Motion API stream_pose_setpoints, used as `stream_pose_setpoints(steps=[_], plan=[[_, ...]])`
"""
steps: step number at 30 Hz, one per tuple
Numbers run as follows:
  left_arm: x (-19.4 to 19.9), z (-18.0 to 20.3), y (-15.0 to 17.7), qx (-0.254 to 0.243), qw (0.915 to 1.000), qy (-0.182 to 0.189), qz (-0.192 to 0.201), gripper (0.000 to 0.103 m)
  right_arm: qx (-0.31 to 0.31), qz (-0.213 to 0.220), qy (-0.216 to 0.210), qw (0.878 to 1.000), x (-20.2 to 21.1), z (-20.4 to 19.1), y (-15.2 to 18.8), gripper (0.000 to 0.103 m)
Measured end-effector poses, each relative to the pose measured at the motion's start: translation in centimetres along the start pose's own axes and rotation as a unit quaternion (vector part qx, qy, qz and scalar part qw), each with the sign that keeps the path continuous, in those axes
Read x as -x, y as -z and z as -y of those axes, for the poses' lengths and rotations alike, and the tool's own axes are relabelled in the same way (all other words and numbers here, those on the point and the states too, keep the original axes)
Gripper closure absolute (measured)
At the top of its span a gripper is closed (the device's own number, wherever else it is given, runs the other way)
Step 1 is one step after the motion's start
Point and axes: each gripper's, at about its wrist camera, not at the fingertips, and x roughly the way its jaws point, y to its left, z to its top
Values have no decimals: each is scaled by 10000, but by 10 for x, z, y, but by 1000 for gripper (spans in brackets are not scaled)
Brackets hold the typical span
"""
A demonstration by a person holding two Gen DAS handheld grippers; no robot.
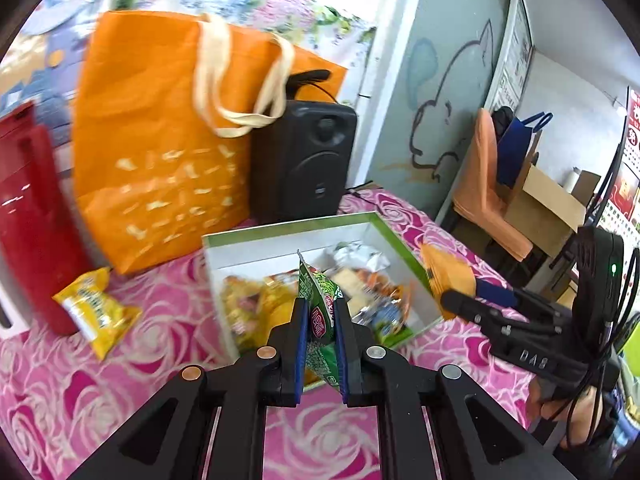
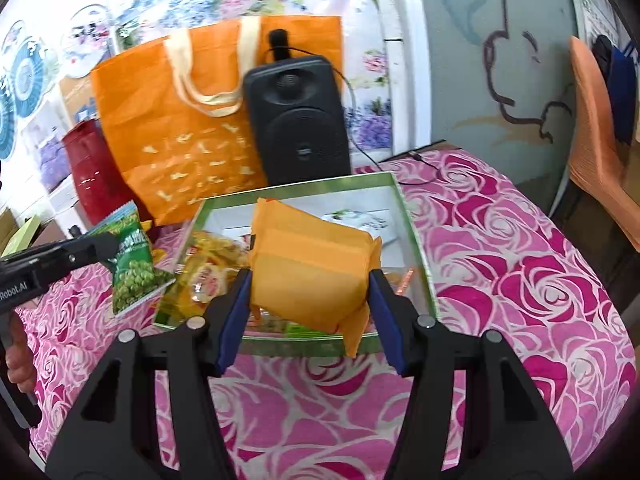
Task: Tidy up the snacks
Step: 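Carry both packets into the green box and open both tools to release them, then move both open tools back toward the yellow chip bag beside the thermos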
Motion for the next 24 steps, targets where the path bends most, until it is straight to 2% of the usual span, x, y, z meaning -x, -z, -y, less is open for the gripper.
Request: stream_pose_setpoints(steps=[5,13,14,15,16,17,18,19,21,24], plan=[[-32,10,-14,43,9999,46,-91,92,-68,-64,136,9999,-15,17,1,44],[-72,2,-19,174,9993,-15,-329,91,24,-105,-32,9999,-52,17,-7,42],[-75,0,-19,175,9993,-23,-341,90,41,-181,-50,9998,-61,17,-7,36],[-77,-1,-18,170,9992,-51,-348,87,59,-220,-50,9997,-64,16,-7,23],[-78,-3,-16,175,9992,-79,-342,81,88,-228,-53,9997,-68,16,-6,16],[-78,-5,-15,187,9991,-162,-339,56,109,-199,-33,9997,-69,15,-4,6],[-78,-6,-14,201,9988,-311,-326,23,127,-171,-11,9998,-68,15,-2,1],[-77,-8,-14,212,9980,-526,-265,13,140,-150,-5,9998,-68,15,-1,1],[-72,-8,-12,188,9949,-988,-30,10,142,-218,20,9997,-70,16,1,1],[-71,-17,-12,318,9933,-1106,-113,9,120,-359,80,9992,-74,17,4,1]])
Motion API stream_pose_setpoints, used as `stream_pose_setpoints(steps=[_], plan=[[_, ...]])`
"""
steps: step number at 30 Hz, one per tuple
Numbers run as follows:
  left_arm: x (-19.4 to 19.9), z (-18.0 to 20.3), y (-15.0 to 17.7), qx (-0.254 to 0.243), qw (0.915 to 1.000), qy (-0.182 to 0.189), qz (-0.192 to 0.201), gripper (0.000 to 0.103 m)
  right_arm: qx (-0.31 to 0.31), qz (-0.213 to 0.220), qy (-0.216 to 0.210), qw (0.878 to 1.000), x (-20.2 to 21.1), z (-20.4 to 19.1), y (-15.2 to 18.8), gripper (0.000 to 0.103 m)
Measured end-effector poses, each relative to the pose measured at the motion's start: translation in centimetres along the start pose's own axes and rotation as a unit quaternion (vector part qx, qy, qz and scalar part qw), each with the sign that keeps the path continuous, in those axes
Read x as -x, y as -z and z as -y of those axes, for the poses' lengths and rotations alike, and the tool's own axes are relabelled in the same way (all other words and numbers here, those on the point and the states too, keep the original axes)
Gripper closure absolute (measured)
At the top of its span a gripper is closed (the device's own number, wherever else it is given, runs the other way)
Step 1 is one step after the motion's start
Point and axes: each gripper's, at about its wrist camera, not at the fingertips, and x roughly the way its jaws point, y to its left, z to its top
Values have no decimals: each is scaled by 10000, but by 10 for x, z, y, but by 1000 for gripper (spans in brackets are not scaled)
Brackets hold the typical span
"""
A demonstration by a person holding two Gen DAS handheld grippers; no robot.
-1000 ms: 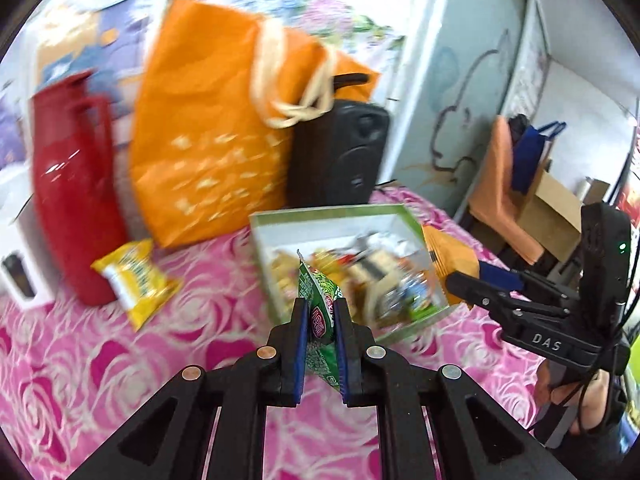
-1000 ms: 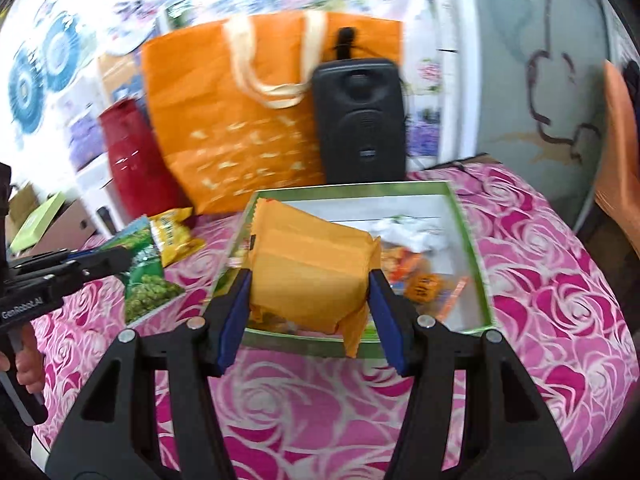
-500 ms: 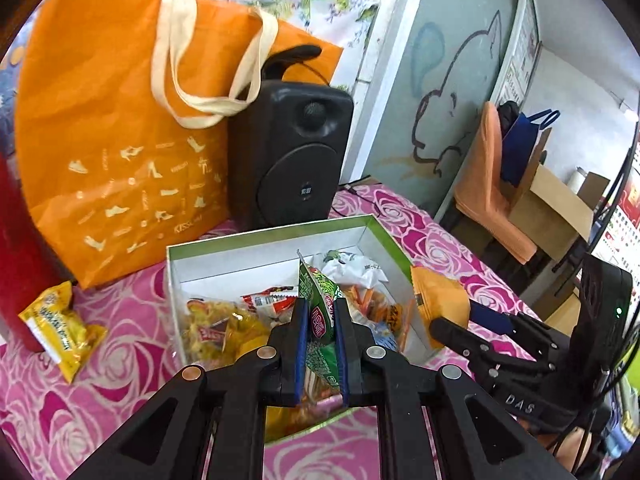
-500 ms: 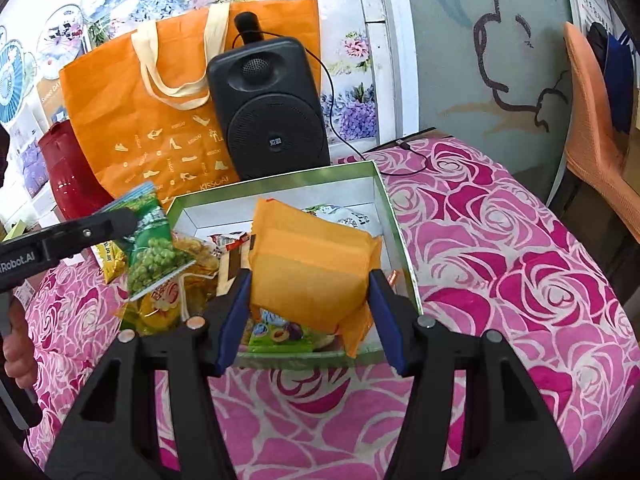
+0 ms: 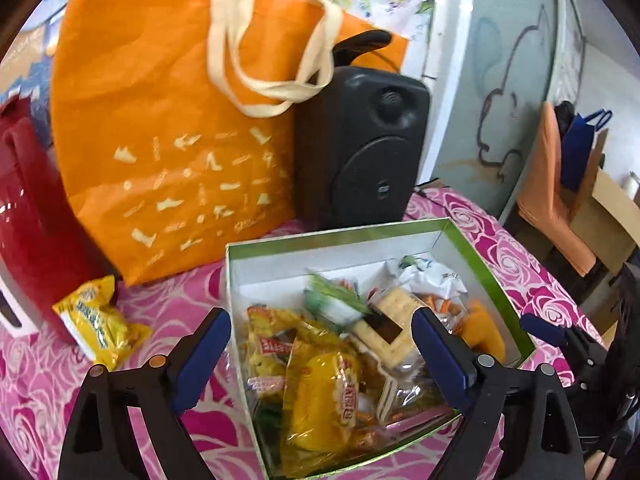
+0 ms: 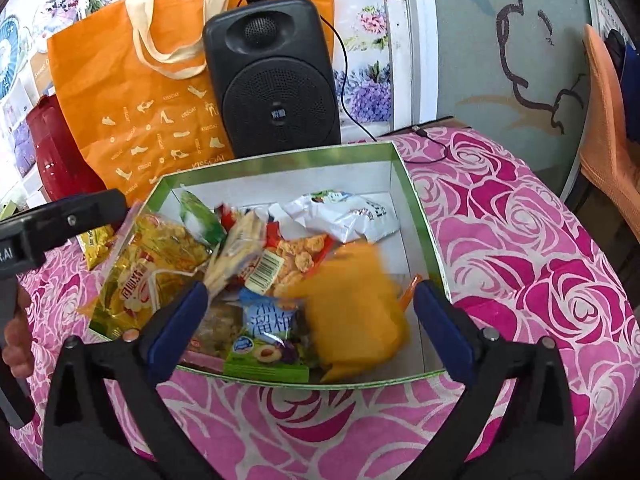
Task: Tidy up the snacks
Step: 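Move both open tools back toward the yellow chip bag beside the thermos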
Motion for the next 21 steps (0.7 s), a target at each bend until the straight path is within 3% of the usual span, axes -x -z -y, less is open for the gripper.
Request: stream_pose_setpoints(steps=[5,21], plan=[[5,-12,4,141,9998,-156,4,9,-125,-94,-48,9999,1,-3,2,1],[61,-48,15,353,9983,-352,299,9,360,105,-316,9988,36,-60,-5,1]])
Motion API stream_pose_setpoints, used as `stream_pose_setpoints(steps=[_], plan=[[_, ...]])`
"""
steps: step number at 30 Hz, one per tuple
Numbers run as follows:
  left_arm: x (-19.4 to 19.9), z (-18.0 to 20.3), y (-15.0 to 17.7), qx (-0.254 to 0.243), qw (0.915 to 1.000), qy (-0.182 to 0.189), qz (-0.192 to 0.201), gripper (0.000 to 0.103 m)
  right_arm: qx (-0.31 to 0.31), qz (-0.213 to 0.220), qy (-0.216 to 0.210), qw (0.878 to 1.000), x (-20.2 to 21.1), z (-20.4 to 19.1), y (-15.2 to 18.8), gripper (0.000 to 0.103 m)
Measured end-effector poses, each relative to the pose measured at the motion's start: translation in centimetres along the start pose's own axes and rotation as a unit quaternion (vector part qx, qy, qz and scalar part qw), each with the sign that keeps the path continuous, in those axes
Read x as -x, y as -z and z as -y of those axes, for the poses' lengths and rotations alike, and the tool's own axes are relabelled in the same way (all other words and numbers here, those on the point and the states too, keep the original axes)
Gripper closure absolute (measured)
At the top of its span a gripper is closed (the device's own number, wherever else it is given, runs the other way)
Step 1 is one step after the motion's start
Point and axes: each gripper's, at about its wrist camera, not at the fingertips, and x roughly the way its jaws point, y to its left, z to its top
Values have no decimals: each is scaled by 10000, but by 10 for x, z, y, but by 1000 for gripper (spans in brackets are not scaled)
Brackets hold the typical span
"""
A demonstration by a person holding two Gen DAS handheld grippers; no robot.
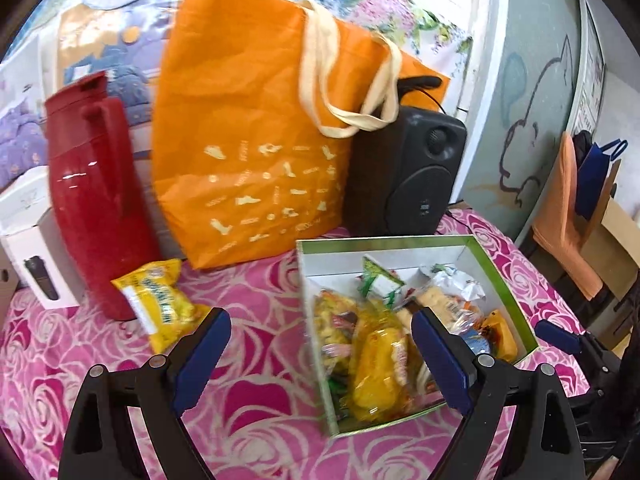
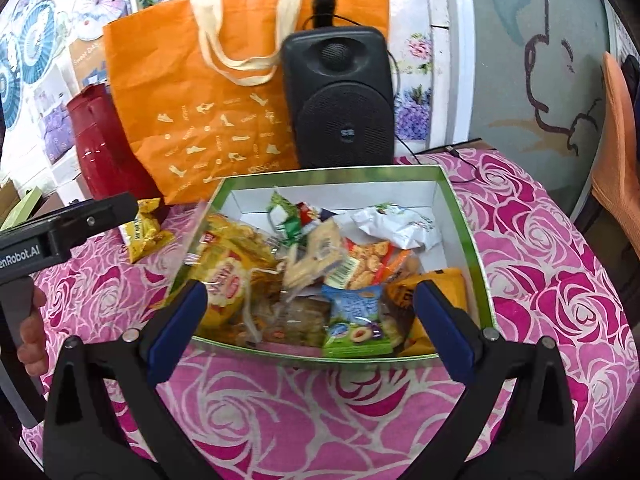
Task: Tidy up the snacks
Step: 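Move both open tools back toward the yellow chip bag beside the thermos, then grasp the yellow chip bag with the left tool while the right tool grips its other side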
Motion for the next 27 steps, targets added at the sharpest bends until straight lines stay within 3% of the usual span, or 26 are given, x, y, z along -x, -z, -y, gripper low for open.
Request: stream_pose_setpoints(steps=[5,8,10,15,22,27], plan=[[21,-53,-3,294,9989,-338,122,9,402,54,-415,9983,4,-41,-3,1],[27,-102,-8,638,9944,-839,17,9,607,51,-973,9934,3,-72,-7,1],[30,-132,-8,903,9917,-914,-19,9,709,-28,-1390,9877,-2,-95,-10,1],[25,-177,1,1364,9876,-762,-141,9,1120,-279,-1663,9793,-27,-147,-12,1],[-13,-181,12,1203,9910,-417,-409,10,1430,-672,-1688,9729,-82,-191,-14,1],[-41,-186,11,1255,9908,-45,-505,25,1290,-879,-1656,9738,-128,-206,-19,1]])
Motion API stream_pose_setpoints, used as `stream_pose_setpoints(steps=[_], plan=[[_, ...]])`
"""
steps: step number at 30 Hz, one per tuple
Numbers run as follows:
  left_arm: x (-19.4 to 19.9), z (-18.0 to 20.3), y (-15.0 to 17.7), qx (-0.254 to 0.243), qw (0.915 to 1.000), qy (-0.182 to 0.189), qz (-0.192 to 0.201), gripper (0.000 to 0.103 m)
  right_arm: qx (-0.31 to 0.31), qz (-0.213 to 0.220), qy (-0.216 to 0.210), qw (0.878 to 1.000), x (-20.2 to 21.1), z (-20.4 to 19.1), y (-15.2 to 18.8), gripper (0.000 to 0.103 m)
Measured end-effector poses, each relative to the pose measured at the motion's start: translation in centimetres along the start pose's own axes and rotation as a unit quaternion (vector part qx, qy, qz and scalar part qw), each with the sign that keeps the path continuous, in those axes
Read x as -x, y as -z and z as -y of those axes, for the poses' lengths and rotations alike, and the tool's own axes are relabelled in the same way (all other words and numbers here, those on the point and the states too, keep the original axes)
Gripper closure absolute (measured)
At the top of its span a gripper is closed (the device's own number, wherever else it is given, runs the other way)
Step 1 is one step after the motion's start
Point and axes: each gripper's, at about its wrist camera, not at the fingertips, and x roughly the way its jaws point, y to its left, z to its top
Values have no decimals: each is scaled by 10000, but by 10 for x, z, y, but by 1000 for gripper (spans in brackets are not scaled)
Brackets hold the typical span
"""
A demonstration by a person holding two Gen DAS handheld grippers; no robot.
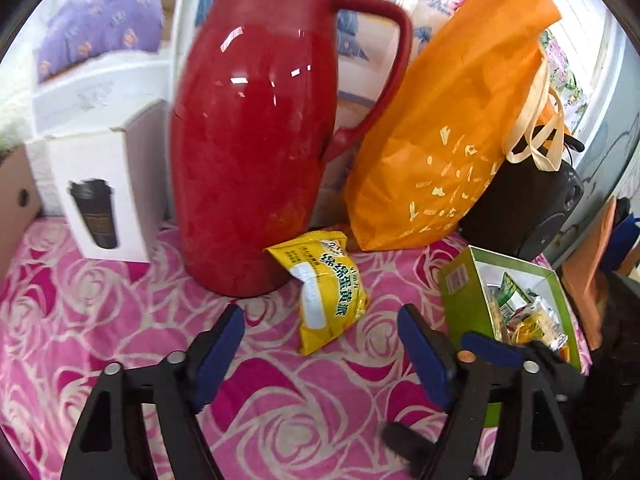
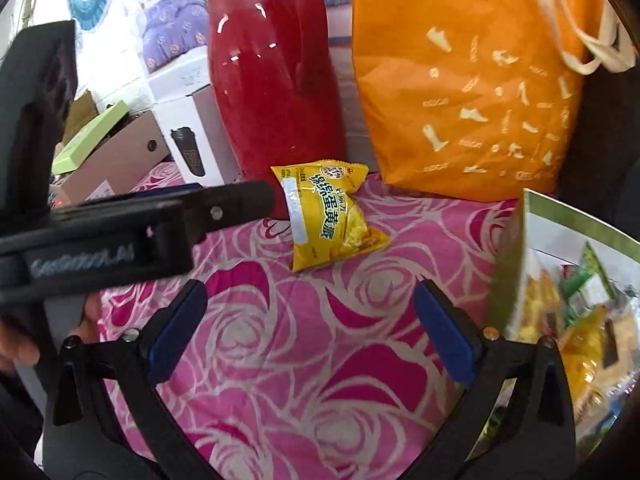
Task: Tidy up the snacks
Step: 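Grasp the yellow chip bag with the left tool while the right tool grips its other side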
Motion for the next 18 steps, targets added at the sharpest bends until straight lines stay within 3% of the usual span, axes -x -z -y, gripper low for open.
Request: stream_pose_setpoints(steps=[5,11,13,14,15,18], plan=[[-26,-10,-9,119,9995,211,-202,37,-44,-53,151,9999,-42,7,-4,1],[-54,-21,-15,390,9977,389,-384,44,-248,25,-30,9997,-71,22,-12,1],[-62,-25,-15,522,9964,480,-460,56,-285,96,-52,9995,-78,25,-14,1],[-70,-27,-14,583,9951,562,-565,76,-330,87,-72,9994,-81,27,-15,7],[-75,-28,-13,628,9937,654,-660,78,-386,32,-115,9992,-86,28,-17,32],[-73,-22,-8,448,9952,631,-598,82,-411,-23,-170,9990,-84,30,-17,38]])
